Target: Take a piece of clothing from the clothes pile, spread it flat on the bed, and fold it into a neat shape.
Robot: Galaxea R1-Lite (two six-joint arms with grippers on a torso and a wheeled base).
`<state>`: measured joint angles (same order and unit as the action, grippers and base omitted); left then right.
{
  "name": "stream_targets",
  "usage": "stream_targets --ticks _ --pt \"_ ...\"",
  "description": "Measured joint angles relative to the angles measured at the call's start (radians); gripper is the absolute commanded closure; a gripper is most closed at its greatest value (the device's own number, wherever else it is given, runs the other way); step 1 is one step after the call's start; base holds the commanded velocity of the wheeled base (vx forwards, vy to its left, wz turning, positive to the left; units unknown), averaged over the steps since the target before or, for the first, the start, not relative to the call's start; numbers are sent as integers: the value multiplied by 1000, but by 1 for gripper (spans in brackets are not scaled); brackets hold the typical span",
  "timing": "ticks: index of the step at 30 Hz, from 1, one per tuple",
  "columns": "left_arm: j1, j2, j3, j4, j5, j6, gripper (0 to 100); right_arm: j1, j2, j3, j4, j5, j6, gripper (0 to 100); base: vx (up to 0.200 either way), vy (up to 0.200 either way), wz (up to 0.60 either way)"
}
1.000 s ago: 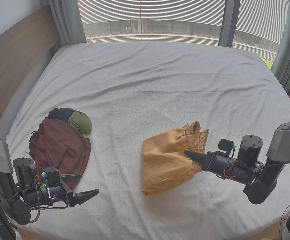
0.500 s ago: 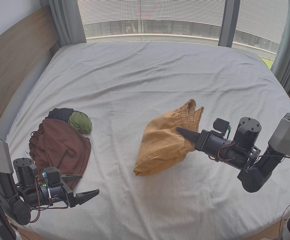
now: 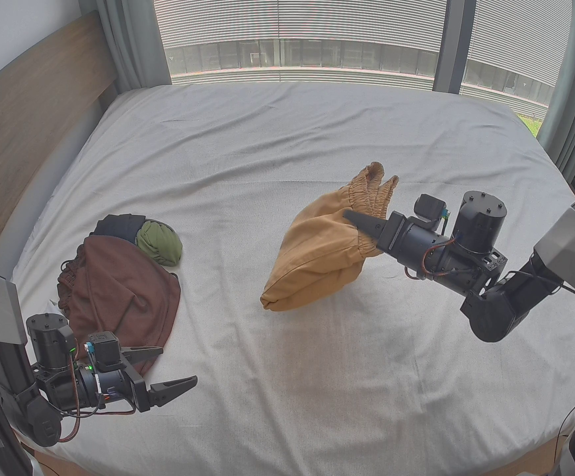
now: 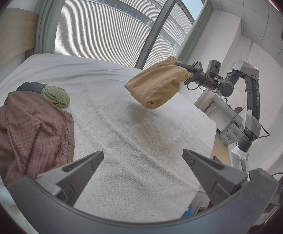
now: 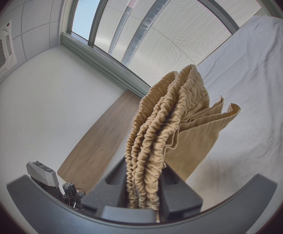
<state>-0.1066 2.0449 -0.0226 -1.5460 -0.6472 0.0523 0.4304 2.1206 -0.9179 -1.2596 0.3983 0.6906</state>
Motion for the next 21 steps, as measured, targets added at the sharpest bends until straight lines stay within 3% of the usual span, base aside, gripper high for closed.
stream_targets --ticks 8,21 --pt "1 0 1 0 0 0 0 -7 27 -137 109 0 0 100 0 0 0" --pt "1 6 0 0 0 -1 0 -35 75 -208 136 0 -1 100 0 0 0"
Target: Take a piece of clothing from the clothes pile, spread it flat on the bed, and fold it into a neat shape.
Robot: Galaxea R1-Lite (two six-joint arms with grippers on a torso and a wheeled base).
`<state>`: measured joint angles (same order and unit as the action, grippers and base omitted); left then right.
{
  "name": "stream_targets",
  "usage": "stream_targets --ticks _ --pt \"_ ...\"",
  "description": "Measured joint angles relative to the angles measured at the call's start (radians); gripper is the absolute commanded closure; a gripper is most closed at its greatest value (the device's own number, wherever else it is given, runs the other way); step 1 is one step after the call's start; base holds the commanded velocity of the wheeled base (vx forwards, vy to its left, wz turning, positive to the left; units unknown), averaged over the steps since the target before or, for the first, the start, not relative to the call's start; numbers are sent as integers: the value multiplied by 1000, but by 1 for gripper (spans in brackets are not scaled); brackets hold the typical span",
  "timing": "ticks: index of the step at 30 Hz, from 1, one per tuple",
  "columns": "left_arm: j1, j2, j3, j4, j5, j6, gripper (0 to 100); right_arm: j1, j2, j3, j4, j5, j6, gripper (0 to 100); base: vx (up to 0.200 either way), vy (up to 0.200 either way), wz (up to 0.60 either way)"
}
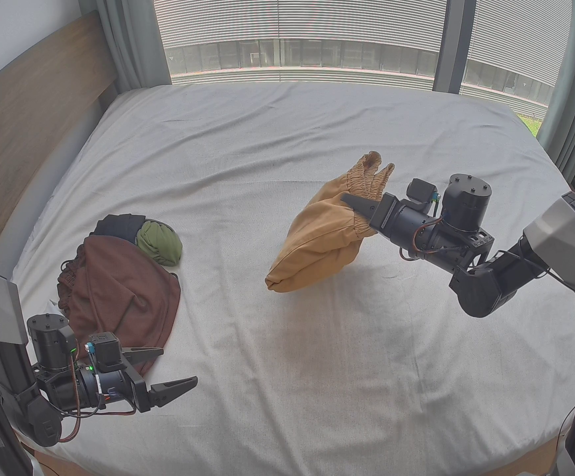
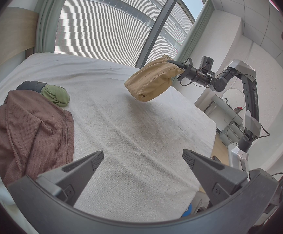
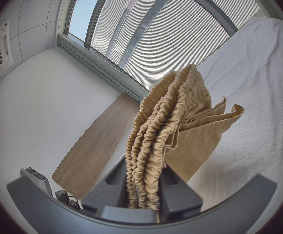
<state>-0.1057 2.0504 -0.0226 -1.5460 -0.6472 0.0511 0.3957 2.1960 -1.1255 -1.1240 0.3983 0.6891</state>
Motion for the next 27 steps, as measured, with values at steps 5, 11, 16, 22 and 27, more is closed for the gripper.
stream_targets --ticks 5,11,16,22,27 --pt "0 0 0 0 0 0 0 -2 13 -56 49 0 0 100 0 0 0" --pt "0 0 1 0 -1 0 0 1 45 -147 104 0 -2 100 0 0 0" --pt "2 0 1 0 -1 0 0 10 80 -236 161 -1 -16 100 0 0 0" --pt "3 3 4 0 -2 0 0 36 135 -378 245 -1 -42 100 0 0 0" --pt "5 9 5 0 -2 0 0 53 208 -451 263 -1 -63 100 0 0 0"
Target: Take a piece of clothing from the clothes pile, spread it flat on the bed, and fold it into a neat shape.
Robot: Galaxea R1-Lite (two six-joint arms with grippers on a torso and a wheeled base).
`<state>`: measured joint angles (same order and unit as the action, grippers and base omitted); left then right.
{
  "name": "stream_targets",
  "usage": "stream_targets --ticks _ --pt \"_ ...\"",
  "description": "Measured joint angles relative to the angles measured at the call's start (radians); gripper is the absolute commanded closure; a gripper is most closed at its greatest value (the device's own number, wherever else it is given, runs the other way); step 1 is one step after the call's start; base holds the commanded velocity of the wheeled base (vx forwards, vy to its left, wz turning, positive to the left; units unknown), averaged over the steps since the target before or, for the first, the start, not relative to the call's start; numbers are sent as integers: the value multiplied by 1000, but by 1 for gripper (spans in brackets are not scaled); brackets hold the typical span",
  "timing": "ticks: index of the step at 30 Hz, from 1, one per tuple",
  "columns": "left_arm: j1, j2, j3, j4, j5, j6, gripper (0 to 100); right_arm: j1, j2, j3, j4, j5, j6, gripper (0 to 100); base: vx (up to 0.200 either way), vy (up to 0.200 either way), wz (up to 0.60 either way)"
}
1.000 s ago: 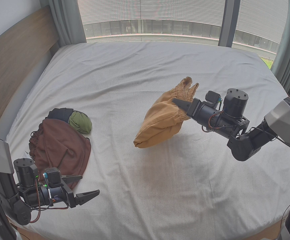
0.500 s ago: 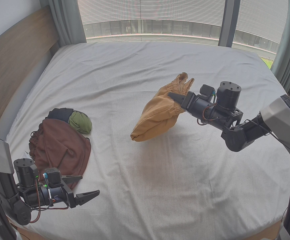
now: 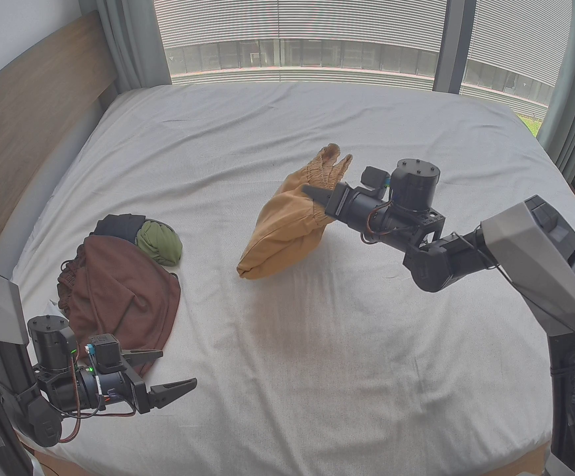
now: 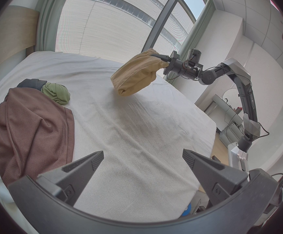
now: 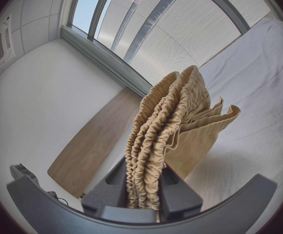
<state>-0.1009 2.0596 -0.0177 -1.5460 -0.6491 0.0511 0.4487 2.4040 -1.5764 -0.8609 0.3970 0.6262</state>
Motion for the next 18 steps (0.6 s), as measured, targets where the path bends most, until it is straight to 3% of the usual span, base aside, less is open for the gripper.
stream_targets --ticks 8,18 --pt "2 11 0 0 -2 0 0 -41 113 43 -34 2 -58 100 0 0 0" --pt "-4 21 0 0 -5 1 0 -129 153 241 -219 3 -70 100 0 0 0"
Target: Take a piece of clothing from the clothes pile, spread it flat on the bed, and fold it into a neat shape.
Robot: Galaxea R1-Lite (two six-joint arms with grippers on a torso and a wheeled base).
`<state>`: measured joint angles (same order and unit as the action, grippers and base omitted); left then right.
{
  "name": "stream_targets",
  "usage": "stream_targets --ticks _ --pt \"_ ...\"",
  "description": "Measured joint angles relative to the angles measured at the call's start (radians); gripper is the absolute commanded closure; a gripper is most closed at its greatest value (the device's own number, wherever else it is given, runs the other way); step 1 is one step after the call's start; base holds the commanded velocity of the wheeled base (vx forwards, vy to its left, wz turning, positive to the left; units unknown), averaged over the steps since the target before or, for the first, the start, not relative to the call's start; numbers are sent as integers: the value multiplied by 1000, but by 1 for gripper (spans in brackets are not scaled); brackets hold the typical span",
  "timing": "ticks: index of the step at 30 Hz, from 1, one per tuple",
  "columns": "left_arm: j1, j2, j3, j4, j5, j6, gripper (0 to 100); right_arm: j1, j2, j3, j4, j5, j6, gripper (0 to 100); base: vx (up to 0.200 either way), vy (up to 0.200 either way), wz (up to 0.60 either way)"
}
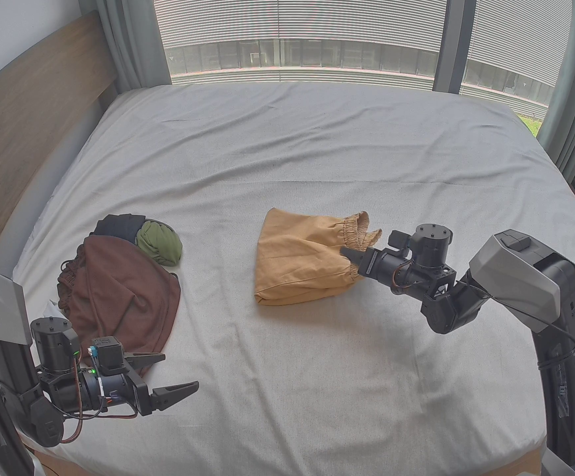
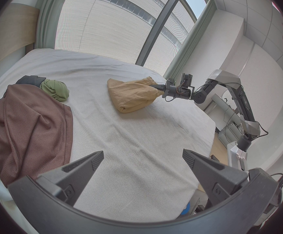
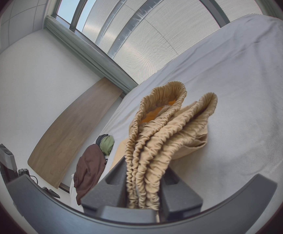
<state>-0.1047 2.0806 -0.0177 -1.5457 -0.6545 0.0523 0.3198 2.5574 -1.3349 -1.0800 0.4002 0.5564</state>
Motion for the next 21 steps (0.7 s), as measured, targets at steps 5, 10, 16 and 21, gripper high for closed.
stream_targets --ticks 5,10,16,21 --pt "-1 3 0 0 0 0 0 -10 24 33 -36 -6 1 100 0 0 0" --pt "-1 4 0 0 0 0 0 -13 53 40 -55 -10 1 100 0 0 0" --pt "-1 5 0 0 -1 0 0 -16 62 44 -57 -11 2 0 0 0 0" --pt "-1 4 0 0 -2 0 0 -20 61 45 -78 -39 0 0 0 0 0"
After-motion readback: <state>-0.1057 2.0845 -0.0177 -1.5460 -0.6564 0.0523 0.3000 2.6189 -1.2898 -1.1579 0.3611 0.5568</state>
